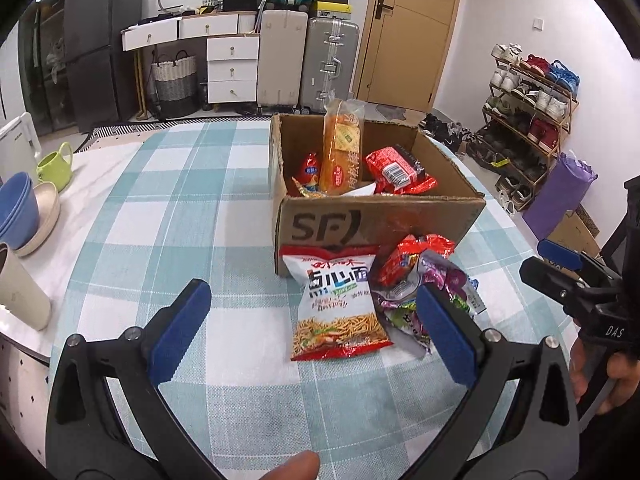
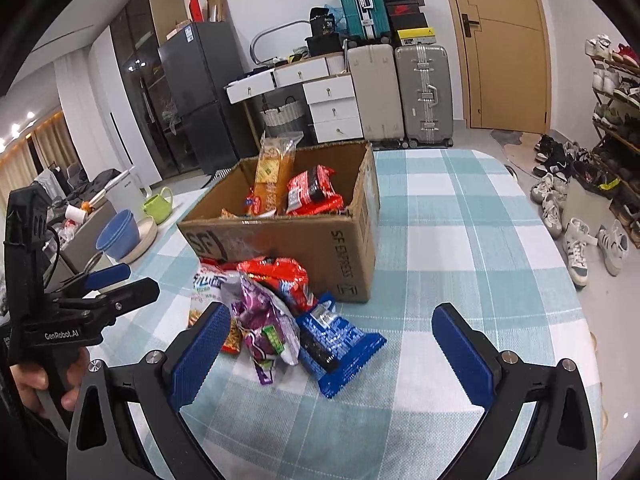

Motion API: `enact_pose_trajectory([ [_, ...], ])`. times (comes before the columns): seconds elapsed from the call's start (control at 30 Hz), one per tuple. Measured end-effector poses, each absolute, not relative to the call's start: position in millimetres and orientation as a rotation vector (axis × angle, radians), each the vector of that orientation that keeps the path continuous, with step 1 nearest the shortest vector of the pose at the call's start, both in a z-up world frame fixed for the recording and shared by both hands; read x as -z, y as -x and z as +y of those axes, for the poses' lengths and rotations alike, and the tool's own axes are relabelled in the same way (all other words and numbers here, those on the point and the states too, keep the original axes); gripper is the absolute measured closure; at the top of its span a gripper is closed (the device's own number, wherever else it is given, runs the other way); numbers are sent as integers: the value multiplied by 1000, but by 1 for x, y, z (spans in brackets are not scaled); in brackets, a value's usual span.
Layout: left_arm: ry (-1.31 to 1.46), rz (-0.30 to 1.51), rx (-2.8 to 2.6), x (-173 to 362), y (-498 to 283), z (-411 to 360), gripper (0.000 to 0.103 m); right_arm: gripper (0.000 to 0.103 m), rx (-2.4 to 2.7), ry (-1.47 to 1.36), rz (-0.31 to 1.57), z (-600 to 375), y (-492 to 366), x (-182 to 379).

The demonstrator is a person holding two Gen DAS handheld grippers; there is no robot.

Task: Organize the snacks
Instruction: 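Move both open grippers back toward the remaining snacks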

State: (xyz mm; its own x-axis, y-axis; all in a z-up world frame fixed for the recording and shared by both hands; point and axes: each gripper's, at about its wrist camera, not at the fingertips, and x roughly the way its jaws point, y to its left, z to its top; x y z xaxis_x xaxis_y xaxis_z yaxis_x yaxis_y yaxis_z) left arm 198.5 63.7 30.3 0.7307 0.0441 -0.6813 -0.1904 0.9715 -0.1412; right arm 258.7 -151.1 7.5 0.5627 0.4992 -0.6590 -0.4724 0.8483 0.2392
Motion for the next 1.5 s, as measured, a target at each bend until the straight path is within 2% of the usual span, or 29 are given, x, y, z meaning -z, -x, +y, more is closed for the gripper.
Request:
enact_pose_trajectory([
  [1.0,251,902,-159,45,-240,73,1,1,-534,11,956,-154,-297,55],
  [1.23,237,918,-156,52,-251,72,1,1,-587,39,913,-163,-294,47],
  [1.5,220,919,-147,50,-257,69,1,1,-606,68,949,-161,-296,55],
])
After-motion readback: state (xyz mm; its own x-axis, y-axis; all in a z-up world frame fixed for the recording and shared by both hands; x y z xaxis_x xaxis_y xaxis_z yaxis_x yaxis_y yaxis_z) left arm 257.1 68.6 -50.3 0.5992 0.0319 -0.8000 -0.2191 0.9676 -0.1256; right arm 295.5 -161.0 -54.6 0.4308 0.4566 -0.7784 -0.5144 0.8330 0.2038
